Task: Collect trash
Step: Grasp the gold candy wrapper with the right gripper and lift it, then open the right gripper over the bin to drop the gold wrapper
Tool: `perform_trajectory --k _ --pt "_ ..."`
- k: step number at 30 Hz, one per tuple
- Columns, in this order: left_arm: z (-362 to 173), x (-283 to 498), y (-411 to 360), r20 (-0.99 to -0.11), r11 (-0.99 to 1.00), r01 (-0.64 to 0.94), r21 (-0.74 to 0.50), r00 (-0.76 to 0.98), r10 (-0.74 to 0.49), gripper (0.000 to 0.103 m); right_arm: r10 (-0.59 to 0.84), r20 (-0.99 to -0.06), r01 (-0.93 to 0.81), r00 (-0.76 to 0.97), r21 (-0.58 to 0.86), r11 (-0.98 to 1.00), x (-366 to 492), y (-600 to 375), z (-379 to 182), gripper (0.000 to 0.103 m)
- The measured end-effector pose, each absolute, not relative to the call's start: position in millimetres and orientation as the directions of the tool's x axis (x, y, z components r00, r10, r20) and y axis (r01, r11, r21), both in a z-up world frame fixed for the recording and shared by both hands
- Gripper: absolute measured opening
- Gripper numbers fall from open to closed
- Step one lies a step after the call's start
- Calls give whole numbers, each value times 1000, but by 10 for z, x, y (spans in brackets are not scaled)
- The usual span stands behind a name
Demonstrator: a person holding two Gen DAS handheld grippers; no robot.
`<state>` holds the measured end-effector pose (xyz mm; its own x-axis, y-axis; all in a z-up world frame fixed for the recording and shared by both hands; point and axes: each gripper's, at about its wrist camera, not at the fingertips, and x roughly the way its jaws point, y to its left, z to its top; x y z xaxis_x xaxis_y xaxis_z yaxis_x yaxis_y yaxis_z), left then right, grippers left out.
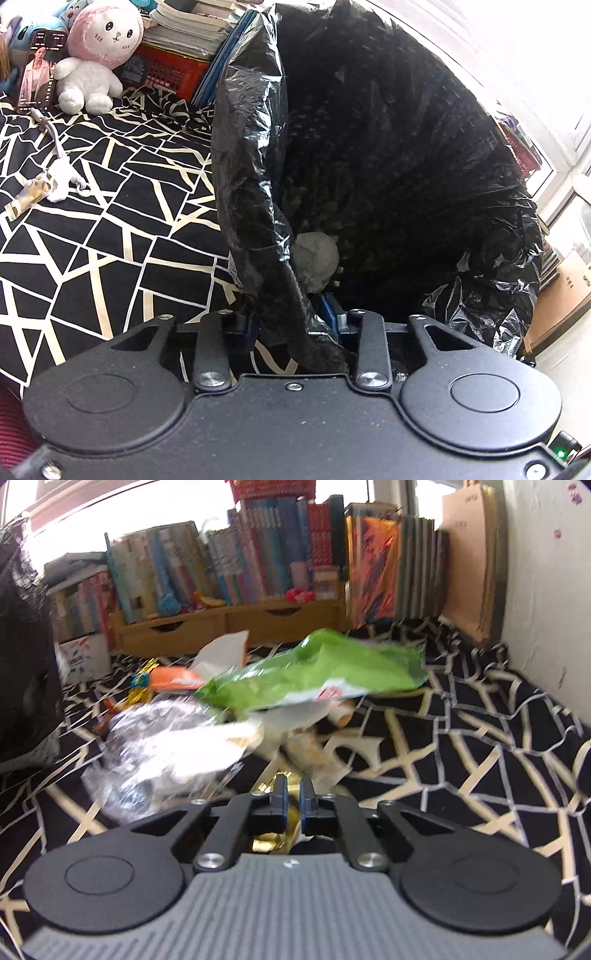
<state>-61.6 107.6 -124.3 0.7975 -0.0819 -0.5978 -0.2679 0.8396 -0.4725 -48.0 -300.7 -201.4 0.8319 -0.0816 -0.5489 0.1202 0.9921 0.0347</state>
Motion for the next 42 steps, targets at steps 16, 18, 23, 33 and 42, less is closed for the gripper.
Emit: perform_trajectory --k 16,18,23,33,42 --pt "-1247 -616 1093 -604 823 -288 -489 793 -81 28 -87 -517 107 851 9 994 -460 -2852 -2006 30" --pt "-1246 -615 1092 -604 823 -289 -489 793 -81 29 -79 -500 107 863 29 994 -494 -2887 -1913 30" --pt "-1250 -603 1100 -602 818 -286 -498 793 -89 29 -8 -422 62 906 114 992 -592 -2949 -1562 30" --pt "-1246 -597 1090 -599 815 -281 -507 795 -99 33 377 -165 -329 912 257 909 -745 -2611 -601 30" --pt "-1270 -558 1080 -612 803 -290 -521 782 -115 33 669 -141 -622 730 269 735 -503 -1749 -256 31"
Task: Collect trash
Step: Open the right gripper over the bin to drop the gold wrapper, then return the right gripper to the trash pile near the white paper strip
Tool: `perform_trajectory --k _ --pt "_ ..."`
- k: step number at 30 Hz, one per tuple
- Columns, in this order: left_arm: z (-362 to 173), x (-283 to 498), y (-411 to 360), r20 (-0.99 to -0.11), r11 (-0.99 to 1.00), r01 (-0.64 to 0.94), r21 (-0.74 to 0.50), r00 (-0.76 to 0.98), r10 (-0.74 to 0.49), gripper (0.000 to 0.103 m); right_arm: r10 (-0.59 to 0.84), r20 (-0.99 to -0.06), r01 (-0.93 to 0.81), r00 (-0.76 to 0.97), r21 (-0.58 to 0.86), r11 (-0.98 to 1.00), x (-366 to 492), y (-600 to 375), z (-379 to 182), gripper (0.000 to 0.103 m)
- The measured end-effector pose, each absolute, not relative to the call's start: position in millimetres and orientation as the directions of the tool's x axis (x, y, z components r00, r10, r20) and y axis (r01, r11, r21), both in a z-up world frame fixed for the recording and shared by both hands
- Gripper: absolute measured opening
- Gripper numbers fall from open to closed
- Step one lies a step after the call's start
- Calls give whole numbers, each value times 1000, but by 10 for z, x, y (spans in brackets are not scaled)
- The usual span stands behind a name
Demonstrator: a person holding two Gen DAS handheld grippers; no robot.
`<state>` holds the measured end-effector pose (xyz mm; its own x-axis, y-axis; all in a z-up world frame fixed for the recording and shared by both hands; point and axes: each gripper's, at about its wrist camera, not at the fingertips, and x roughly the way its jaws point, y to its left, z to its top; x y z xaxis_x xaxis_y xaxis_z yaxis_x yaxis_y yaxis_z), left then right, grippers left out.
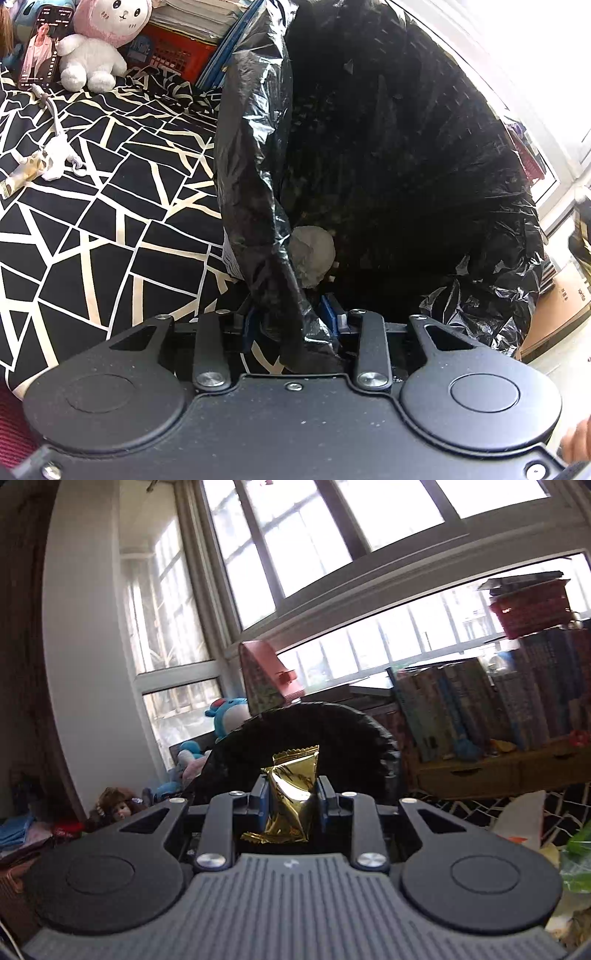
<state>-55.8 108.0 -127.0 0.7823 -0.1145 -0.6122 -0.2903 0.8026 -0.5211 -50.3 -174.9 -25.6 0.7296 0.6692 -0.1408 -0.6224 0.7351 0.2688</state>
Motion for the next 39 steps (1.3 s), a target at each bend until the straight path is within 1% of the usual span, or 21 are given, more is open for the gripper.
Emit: perform_trajectory --k 2,3,5,6,7,11,18,24,27,33,35,37,39 --pt "-1269 -549 1097 -611 798 -293 -528 783 -116 33 671 -172 -632 721 234 739 -459 -1571 -275 36" --pt "-1266 -545 1100 -610 794 -294 -531 784 -118 33 667 -192 -631 720 221 744 -419 -1497 -294 44" --pt "-1266 -544 1118 -608 790 -295 -537 785 -121 33 661 -218 -625 718 216 751 -372 -1427 -365 45" --pt "-1267 -543 1124 -607 789 -294 -540 785 -122 33 660 -226 -622 717 220 751 -348 -1425 -400 57" --pt "-1268 -544 1127 -606 788 -293 -542 786 -124 34 659 -229 -619 716 229 752 -325 -1431 -426 62" --pt "-1263 -543 1134 -600 784 -291 -549 790 -127 35 654 -230 -602 720 261 755 -289 -1544 -493 68" --pt "-1265 -534 1128 -602 786 -291 -545 789 -124 36 648 -186 -587 738 296 753 -378 -1875 -539 79" --pt "-1269 -515 1110 -611 792 -296 -534 782 -120 36 563 -167 -514 810 263 817 -554 -2171 -597 87" --pt "-1281 -493 1091 -619 792 -299 -532 776 -123 36 509 -186 -458 841 257 851 -566 -2316 -678 89" --pt "-1275 -477 1078 -623 797 -302 -523 774 -116 36 389 -259 -332 884 236 913 -536 -2513 -930 91" --pt "-1267 -483 1076 -621 798 -300 -522 775 -115 36 355 -276 -296 893 232 927 -532 -2581 -1012 94" --pt "-1256 -493 1073 -619 799 -298 -521 777 -113 36 320 -289 -263 902 219 939 -540 -2635 -1093 100" --pt "-1251 -501 1071 -618 799 -298 -522 778 -113 36 277 -308 -227 910 190 955 -543 -2660 -1172 101"
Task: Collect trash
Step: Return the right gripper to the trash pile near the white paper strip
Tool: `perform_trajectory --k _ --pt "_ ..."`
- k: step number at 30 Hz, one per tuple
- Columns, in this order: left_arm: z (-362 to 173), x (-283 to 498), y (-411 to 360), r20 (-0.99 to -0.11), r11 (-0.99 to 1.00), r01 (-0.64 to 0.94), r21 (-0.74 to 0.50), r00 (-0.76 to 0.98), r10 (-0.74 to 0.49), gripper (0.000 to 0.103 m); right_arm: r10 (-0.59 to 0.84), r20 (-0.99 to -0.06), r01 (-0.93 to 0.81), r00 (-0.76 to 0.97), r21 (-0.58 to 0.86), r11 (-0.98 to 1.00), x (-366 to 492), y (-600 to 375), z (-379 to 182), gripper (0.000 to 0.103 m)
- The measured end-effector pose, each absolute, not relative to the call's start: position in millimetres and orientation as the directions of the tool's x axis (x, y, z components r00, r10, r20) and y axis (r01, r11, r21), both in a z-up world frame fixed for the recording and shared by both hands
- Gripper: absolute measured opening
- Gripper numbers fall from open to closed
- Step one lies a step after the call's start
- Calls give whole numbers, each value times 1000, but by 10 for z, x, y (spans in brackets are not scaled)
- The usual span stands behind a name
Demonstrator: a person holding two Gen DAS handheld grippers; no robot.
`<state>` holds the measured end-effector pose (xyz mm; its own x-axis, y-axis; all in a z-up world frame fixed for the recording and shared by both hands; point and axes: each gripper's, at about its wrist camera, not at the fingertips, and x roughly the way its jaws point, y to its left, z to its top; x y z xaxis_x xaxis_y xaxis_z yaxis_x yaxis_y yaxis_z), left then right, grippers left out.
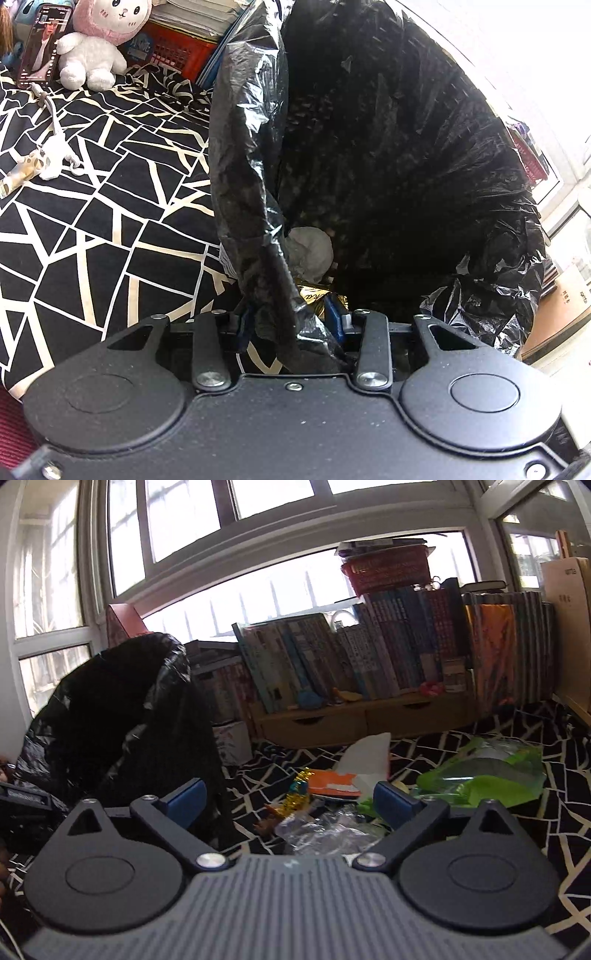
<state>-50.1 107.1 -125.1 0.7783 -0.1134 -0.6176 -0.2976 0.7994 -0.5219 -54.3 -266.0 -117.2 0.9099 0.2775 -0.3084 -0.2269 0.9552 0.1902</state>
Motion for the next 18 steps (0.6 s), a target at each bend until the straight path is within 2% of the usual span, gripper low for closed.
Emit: perform_trajectory --k 8,13,18 --pt "-1245 -508 1065 -617 800 -295 -522 779 -115 36 132 -416 -102 900 94 990 -496 -2745 -1601 101" --pt "-1244 -509 1064 -617 800 -295 -522 779 -115 36 87 -477 -92 875 14 996 -497 -2690 -1853 93" --pt "-1245 -511 1067 -616 800 -296 -522 779 -115 36 40 -477 -81 878 -65 995 -544 -2613 -1964 88"
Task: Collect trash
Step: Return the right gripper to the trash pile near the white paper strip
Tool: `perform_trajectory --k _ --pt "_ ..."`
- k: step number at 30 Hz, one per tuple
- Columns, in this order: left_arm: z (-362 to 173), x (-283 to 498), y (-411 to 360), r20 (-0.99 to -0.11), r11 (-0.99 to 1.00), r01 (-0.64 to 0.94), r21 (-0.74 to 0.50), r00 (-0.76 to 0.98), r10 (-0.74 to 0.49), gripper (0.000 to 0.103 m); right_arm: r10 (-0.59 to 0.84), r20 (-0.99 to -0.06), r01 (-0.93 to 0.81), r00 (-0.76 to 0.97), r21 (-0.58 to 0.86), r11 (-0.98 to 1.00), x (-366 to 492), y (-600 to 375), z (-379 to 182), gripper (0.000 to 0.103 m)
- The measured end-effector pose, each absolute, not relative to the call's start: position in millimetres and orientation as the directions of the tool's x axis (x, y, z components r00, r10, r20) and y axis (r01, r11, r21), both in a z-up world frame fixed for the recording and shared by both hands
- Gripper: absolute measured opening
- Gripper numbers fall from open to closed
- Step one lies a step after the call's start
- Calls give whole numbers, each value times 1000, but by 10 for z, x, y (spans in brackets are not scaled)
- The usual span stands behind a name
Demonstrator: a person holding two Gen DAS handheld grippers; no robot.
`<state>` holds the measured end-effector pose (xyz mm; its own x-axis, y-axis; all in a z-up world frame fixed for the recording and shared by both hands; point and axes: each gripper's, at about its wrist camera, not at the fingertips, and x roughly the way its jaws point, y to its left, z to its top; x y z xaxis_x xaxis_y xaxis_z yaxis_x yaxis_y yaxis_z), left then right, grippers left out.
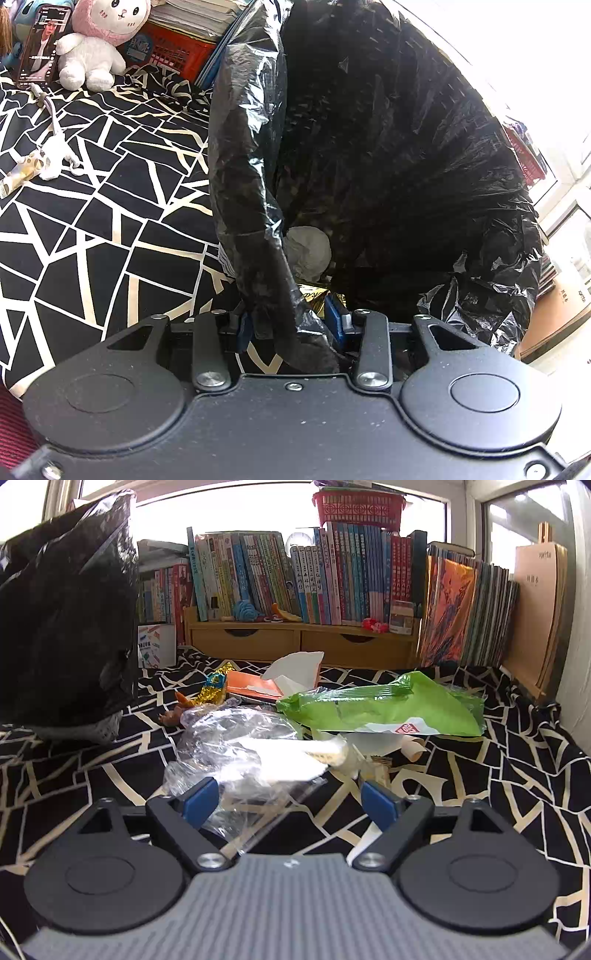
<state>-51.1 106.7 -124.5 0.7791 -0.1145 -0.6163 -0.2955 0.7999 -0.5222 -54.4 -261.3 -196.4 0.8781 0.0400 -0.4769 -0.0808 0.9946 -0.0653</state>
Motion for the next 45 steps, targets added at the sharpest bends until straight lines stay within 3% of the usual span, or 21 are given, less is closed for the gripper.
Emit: perform_trajectory --k 10,22,32,45 --pt "-1222 -515 1057 -614 805 -291 -517 781 -112 37 -74 -502 90 862 7 996 -651 -2999 -2067 79" --pt "-1240 -485 1057 -621 807 -295 -511 776 -109 37 -146 -551 145 822 -46 988 -450 -3026 -2205 77" --pt "-1242 -477 1069 -620 807 -296 -512 777 -109 38 -296 -547 268 783 -132 954 -422 -3079 -2198 67" --pt "-1245 -467 1074 -622 807 -298 -509 775 -107 38 -220 -565 206 795 -89 975 -378 -3102 -2198 65"
